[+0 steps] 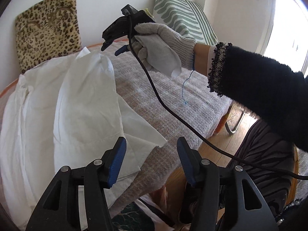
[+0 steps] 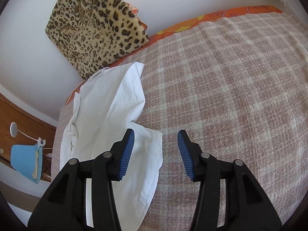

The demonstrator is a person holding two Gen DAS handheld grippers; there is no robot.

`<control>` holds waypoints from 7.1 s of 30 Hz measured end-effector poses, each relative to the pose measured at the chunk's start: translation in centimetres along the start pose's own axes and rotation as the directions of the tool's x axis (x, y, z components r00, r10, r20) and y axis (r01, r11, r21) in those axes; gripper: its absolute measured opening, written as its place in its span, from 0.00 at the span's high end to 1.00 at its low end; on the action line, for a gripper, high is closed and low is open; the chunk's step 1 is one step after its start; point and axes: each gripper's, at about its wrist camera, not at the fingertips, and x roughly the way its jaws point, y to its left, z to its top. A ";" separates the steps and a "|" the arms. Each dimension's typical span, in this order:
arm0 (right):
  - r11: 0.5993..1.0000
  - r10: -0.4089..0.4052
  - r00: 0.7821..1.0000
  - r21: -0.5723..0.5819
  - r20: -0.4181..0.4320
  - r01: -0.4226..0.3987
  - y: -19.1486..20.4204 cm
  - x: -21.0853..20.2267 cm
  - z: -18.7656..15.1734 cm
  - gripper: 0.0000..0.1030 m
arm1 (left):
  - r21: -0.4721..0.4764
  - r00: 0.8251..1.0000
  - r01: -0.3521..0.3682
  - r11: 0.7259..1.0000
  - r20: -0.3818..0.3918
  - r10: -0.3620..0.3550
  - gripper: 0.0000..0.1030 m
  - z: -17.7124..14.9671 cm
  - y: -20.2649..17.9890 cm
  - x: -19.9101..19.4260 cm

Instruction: Fold small clothes

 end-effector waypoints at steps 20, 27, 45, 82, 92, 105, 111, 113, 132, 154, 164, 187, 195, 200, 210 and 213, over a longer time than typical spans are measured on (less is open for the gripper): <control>0.966 0.167 0.937 -0.140 -0.306 -0.218 1.9 -5.1 -14.9 0.73 | -0.191 0.996 -0.051 0.980 -0.083 0.036 0.44 -4.7 9.0 -3.8; 0.959 0.118 0.928 -0.201 -0.354 -0.198 3.8 -3.1 -16.8 0.73 | -0.215 0.991 -0.044 0.976 -0.130 0.016 0.44 -6.1 9.7 -2.5; 0.985 0.075 0.979 -0.139 -0.191 -0.102 0.6 -7.3 -14.2 0.97 | -0.177 0.995 -0.063 0.982 -0.091 0.048 0.44 -5.2 9.2 -3.8; 0.979 0.180 0.979 -0.075 -0.096 -0.188 0.9 4.2 -0.3 0.73 | -0.231 0.993 0.081 0.970 0.104 -0.058 0.98 1.2 4.3 1.3; 0.982 0.018 0.996 -0.186 -0.092 -0.035 7.1 3.2 1.4 0.92 | -0.299 0.979 0.133 0.945 0.186 -0.079 0.98 0.7 5.2 -1.6; 0.911 -0.208 0.974 -0.381 -0.090 0.160 18.3 5.6 1.6 0.93 | -0.409 0.961 0.126 0.904 0.276 -0.009 0.99 -2.4 9.5 -5.5; 0.864 -0.277 0.955 -0.463 -0.108 0.199 22.4 9.0 0.1 0.93 | -0.467 0.959 0.094 0.879 0.278 0.045 0.99 -4.3 11.5 -6.0; 0.850 -0.298 0.948 -0.483 -0.112 0.210 23.5 10.2 -0.3 0.93 | -0.488 0.959 0.085 0.869 0.275 0.061 0.99 -4.8 12.1 -6.0; 0.747 -0.398 0.907 -0.622 -0.138 0.233 29.1 18.2 -4.8 0.94 | -0.559 0.972 -0.004 0.829 0.193 0.135 0.99 -8.5 14.1 -4.9; 0.975 -0.010 0.999 -0.224 -0.035 0.002 14.7 3.5 2.0 0.55 | -0.511 0.973 -0.118 0.851 0.110 0.201 0.87 -8.3 11.9 -6.6; 0.993 0.015 0.998 -0.116 -0.065 -0.022 13.0 9.1 3.2 0.55 | -0.356 0.985 -0.029 0.934 0.149 0.087 0.87 -1.6 10.1 -5.5; 0.950 -0.211 0.977 -0.242 -0.021 0.200 15.3 16.9 9.4 0.95 | -0.251 0.988 0.153 0.956 0.022 -0.152 0.87 -1.4 7.4 3.6; 0.954 -0.150 0.988 -0.260 0.021 0.151 16.1 8.7 7.7 0.94 | -0.209 0.985 0.173 0.962 0.031 -0.171 0.82 -1.3 5.8 1.3; 0.947 -0.111 0.993 -0.297 0.051 0.121 17.3 1.9 3.7 0.70 | -0.221 0.988 0.135 0.966 0.105 -0.114 0.71 -1.0 7.1 -2.7; 0.923 -0.061 0.998 -0.382 -0.018 0.050 18.2 -4.8 -11.0 0.65 | -0.298 0.987 -0.128 0.946 0.052 0.150 0.64 -4.2 17.1 -8.8; 0.880 -0.035 0.999 -0.475 -0.037 0.013 19.7 -4.6 -15.8 0.65 | -0.309 0.985 -0.159 0.938 0.017 0.172 0.64 -5.3 18.8 -8.5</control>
